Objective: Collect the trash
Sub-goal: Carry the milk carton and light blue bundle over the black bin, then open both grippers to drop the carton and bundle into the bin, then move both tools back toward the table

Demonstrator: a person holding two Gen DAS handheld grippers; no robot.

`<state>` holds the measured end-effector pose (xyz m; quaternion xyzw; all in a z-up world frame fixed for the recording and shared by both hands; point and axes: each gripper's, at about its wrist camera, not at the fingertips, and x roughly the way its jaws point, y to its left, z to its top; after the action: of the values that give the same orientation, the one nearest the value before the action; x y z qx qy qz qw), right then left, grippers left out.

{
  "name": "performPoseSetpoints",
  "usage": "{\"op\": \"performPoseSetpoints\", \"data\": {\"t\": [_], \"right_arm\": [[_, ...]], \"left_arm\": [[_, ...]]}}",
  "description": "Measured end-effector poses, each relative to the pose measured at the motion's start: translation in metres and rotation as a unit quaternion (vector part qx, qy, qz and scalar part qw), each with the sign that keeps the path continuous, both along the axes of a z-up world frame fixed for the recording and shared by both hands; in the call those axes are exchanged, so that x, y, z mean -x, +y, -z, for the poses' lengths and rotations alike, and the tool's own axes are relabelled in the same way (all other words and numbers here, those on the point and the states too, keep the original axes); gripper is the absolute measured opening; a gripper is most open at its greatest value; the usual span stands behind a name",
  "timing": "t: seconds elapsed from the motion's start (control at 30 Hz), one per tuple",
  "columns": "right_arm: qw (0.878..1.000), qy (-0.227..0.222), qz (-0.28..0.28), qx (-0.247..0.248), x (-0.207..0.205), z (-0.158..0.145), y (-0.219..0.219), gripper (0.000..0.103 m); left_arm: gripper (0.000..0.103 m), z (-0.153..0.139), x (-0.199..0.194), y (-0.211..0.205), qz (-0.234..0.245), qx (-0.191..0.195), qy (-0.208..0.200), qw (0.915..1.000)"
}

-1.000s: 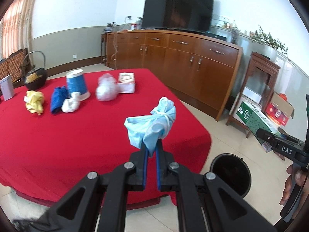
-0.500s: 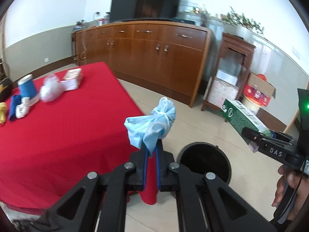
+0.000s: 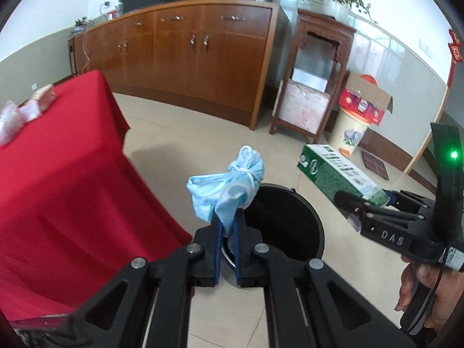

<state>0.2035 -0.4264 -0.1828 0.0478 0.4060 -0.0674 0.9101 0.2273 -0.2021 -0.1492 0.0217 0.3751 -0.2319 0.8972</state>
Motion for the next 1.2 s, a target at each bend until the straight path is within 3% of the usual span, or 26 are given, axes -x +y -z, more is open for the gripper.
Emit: {"op": "performPoseSetpoints", "data": {"t": [0.23,0.33,0.37,0.4,0.43,0.47,0.53,0.67,0.77,1.2], "right_arm": [[0.999,0.041,-0.029,0.002,-0.017,0.048,-0.013,0.057],[0.996,0.069,-0.053,0.006,-0.028,0.071,-0.015,0.058],[0.995,0.079,-0.059,0.015,-0.031,0.079,-0.016,0.058],[0.993,0.092,-0.062,0.03,-0.036,0.09,-0.017,0.064],[0.993,0.102,-0.052,0.041,-0.038,0.1,-0.023,0.071],[0.993,0.103,-0.046,0.04,-0.038,0.104,-0.028,0.084],[0.993,0.104,-0.032,0.035,-0.037,0.107,-0.038,0.087],[0.994,0.101,-0.006,0.036,-0.033,0.102,-0.045,0.103],[0.995,0.097,0.007,0.034,-0.028,0.094,-0.043,0.103],[0.999,0.002,0.017,0.034,-0.015,0.018,0.011,0.103]], "left_arm": [[0.008,0.03,-0.013,-0.036,0.035,-0.013,0.033,0.9988],[0.011,0.045,-0.022,-0.051,0.07,0.003,0.068,0.9952],[0.026,0.051,-0.026,-0.056,0.078,0.006,0.08,0.9937],[0.056,0.056,-0.029,-0.058,0.072,-0.002,0.087,0.9936],[0.068,0.058,-0.032,-0.055,0.051,-0.018,0.084,0.995],[0.075,0.055,-0.032,-0.046,0.028,-0.024,0.065,0.9972],[0.076,0.048,-0.031,-0.031,0.004,-0.032,0.045,0.9985],[0.081,0.035,-0.021,-0.001,-0.044,-0.062,0.009,0.9971],[0.097,0.021,-0.004,0.018,-0.086,-0.073,-0.031,0.9931],[0.1,-0.012,0.015,0.063,-0.143,-0.061,-0.069,0.9855]]}}
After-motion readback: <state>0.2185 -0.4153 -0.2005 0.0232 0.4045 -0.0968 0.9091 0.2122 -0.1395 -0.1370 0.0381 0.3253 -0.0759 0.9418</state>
